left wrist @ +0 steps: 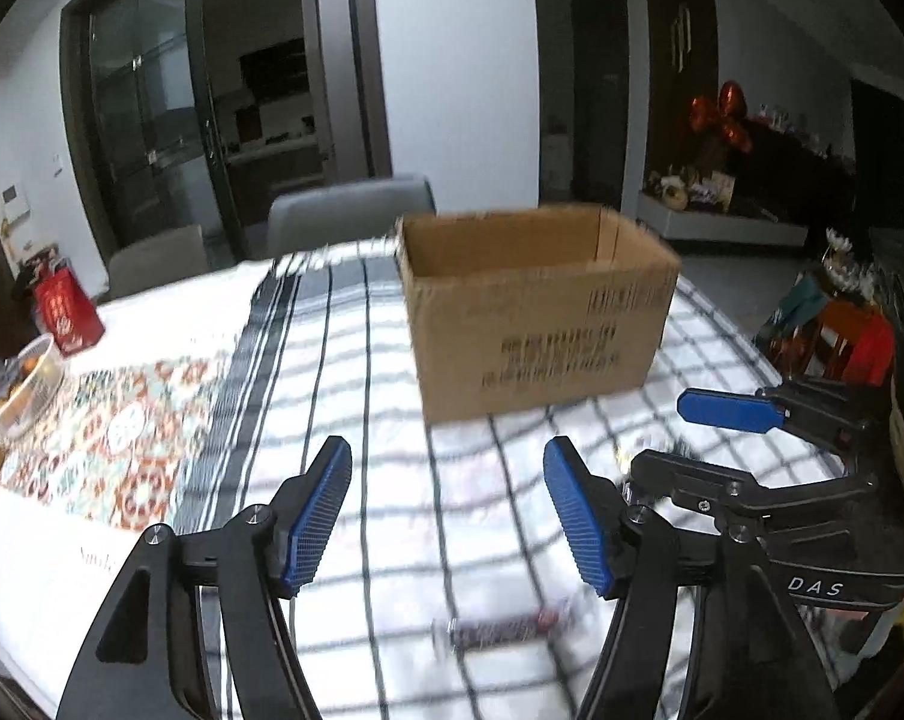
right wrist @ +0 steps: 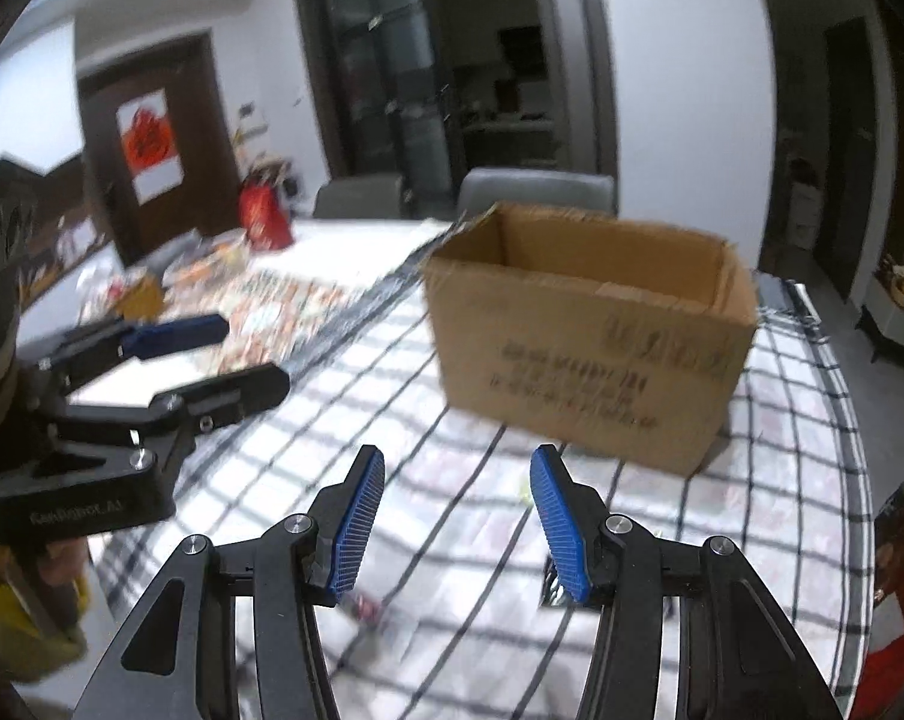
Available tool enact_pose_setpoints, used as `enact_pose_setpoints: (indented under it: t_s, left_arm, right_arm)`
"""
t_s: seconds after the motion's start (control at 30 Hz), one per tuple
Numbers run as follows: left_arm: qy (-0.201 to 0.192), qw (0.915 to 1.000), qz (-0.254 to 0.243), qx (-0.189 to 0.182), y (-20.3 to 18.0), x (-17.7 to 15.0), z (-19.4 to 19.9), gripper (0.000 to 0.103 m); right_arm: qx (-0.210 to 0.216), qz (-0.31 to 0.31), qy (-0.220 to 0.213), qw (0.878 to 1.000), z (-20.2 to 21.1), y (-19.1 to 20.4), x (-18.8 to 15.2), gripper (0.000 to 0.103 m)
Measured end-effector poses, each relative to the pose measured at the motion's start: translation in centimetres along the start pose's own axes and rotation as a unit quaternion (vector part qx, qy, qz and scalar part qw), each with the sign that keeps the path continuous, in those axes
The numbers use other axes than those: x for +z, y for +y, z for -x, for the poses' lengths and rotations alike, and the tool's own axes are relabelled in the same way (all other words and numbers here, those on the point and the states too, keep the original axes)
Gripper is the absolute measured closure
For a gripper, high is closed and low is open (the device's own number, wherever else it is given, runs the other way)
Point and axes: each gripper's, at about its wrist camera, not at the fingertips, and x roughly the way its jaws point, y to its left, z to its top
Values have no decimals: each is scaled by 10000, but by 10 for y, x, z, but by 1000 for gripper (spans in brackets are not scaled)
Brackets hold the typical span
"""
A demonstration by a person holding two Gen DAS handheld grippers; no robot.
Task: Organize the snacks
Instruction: 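Move the right tool to the long stick snack and grasp it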
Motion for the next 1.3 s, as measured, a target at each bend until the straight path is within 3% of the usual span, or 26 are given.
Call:
enact_pose_setpoints:
  t_s: [0.3, 0.53, 0.7, 0.77, 1.13, 1.3]
  left_arm:
    - [652, 9973, 174, 278, 10, -60, -6, 37]
    - [1097, 9919, 610, 170, 23, -92, -21, 37]
    - [1225, 9892, 775, 215, 31, -100, -29, 37]
    - [1249, 9885, 828, 214, 34, -102, -31, 37]
    - [1426, 9837, 1084, 137, 43, -107, -41, 37]
    - [1424, 9836, 1093, 155, 44, -108, -40, 37]
  right_arm:
    - [344, 858, 704, 9932, -31, 35, -31, 51]
    - [842, 1530, 1300, 9760, -67, 62, -50, 52]
    - [924, 1771, 1642, 9660, -93, 72, -61, 59]
    - [962, 1800, 1715, 9638, -101, 74, -63, 64]
    - [1085, 1863, 1779, 9601, -123, 81, -63, 66]
    - [1040, 1902, 1694, 9614, -121, 84, -64, 77]
